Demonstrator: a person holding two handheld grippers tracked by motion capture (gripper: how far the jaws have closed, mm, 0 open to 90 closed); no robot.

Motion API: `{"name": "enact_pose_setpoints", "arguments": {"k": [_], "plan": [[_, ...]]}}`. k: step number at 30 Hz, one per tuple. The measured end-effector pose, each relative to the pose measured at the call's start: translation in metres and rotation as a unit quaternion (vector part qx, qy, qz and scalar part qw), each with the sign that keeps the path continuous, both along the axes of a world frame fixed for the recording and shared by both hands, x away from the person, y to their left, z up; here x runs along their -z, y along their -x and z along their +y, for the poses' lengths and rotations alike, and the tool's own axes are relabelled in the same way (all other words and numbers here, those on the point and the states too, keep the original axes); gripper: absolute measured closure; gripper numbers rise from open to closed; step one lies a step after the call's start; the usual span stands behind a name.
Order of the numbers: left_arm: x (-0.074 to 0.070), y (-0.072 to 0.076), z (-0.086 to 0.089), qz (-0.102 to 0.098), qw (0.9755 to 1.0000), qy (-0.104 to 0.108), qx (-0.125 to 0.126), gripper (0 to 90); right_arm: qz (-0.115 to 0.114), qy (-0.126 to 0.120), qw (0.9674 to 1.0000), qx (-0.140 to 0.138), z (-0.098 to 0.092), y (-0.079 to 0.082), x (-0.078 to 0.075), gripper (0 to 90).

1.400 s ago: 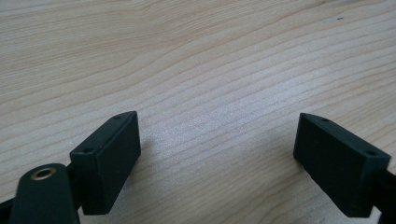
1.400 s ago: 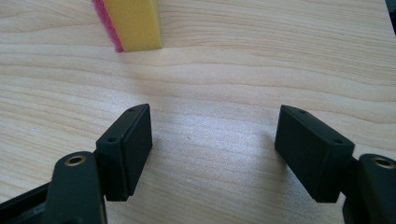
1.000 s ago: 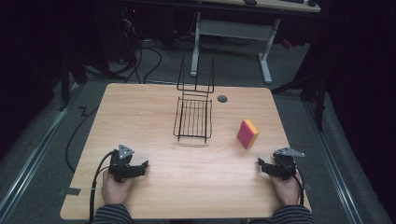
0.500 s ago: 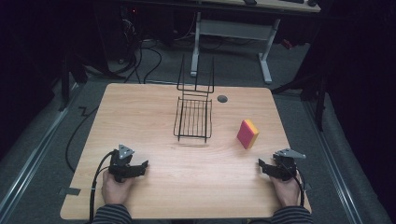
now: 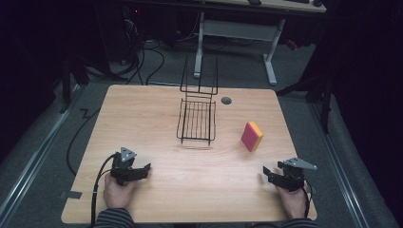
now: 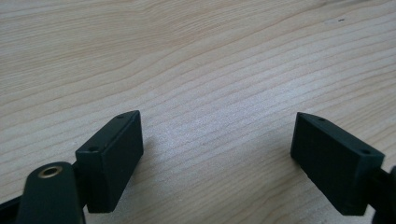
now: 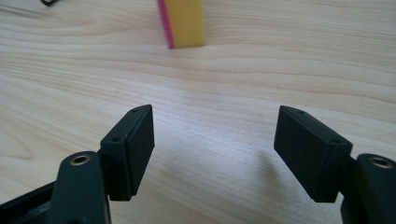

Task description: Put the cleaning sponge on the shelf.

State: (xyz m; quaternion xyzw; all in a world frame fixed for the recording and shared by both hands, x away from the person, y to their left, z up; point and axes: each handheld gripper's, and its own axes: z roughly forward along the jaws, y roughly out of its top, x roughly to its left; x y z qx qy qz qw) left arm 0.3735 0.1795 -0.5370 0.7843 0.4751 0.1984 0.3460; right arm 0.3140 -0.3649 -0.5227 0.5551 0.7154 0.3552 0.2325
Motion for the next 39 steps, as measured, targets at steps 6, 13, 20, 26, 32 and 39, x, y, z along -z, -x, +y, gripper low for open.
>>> {"name": "enact_pose_setpoints", "arguments": {"k": [6, 13, 20, 26, 32, 39], "plan": [[0.000, 0.000, 0.000, 0.000, 1.0000, 0.000, 0.000, 17.4, -0.011, -0.011, 0.9997, -0.016, 0.007, 0.005, -0.009, 29.4], [0.000, 0.000, 0.000, 0.000, 1.0000, 0.000, 0.000, 17.4, -0.036, -0.021, 0.9988, -0.026, 0.018, 0.002, -0.024, 29.9], [0.000, 0.000, 0.000, 0.000, 1.0000, 0.000, -0.001, 17.4, -0.049, -0.017, 0.9981, -0.032, 0.026, -0.009, -0.035, 30.6], [0.000, 0.000, 0.000, 0.000, 1.0000, 0.000, -0.001, 17.4, -0.050, -0.018, 0.9981, -0.033, 0.029, -0.027, -0.045, 30.8], [0.000, 0.000, 0.000, 0.000, 1.0000, 0.000, -0.001, 17.4, -0.052, -0.020, 0.9981, -0.025, 0.030, -0.042, -0.052, 31.3], [0.000, 0.000, 0.000, 0.000, 1.0000, 0.000, -0.001, 17.4, -0.050, -0.017, 0.9984, -0.023, 0.036, -0.055, -0.056, 32.1]]}}
